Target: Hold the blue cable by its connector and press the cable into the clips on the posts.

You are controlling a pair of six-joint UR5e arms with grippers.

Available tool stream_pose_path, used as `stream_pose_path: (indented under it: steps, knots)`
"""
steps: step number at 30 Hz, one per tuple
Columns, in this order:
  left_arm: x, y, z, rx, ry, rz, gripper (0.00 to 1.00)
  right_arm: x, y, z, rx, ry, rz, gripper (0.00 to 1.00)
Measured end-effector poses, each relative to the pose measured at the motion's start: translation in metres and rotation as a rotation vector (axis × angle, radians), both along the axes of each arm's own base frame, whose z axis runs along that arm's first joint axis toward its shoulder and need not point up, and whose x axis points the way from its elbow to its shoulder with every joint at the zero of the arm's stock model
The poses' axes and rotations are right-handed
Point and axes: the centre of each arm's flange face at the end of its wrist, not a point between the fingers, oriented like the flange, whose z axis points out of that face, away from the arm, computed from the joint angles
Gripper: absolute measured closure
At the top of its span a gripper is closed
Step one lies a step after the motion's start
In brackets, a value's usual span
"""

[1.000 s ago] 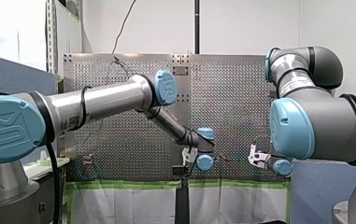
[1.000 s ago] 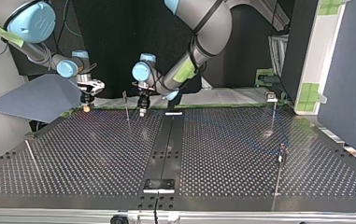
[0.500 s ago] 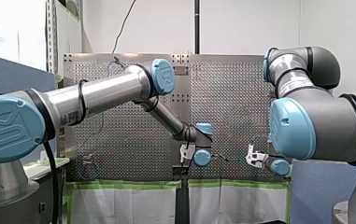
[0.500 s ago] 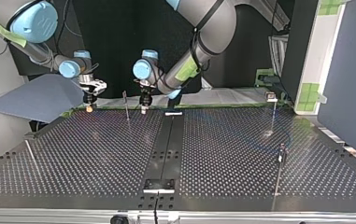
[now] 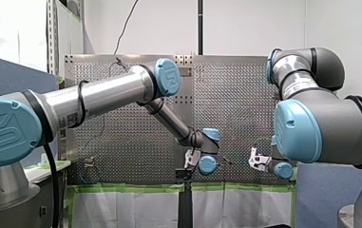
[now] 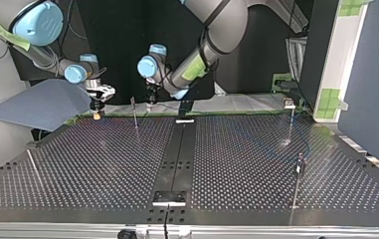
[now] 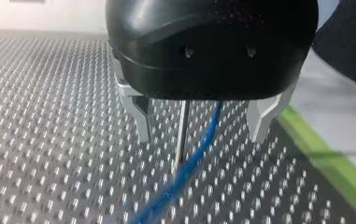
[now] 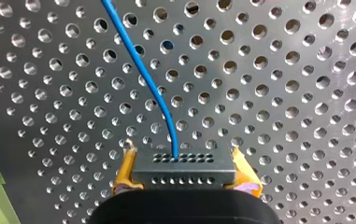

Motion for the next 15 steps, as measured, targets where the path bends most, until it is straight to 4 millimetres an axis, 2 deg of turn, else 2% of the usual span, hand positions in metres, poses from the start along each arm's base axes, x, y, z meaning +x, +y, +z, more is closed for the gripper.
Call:
stream_pose_path:
  steps: [15]
  knots:
    - [-0.043, -0.031, -0.004, 0.015, 0.049, -0.131, 0.0, 0.004, 0.002, -0.001, 0.003, -0.002, 0.008, 1.0]
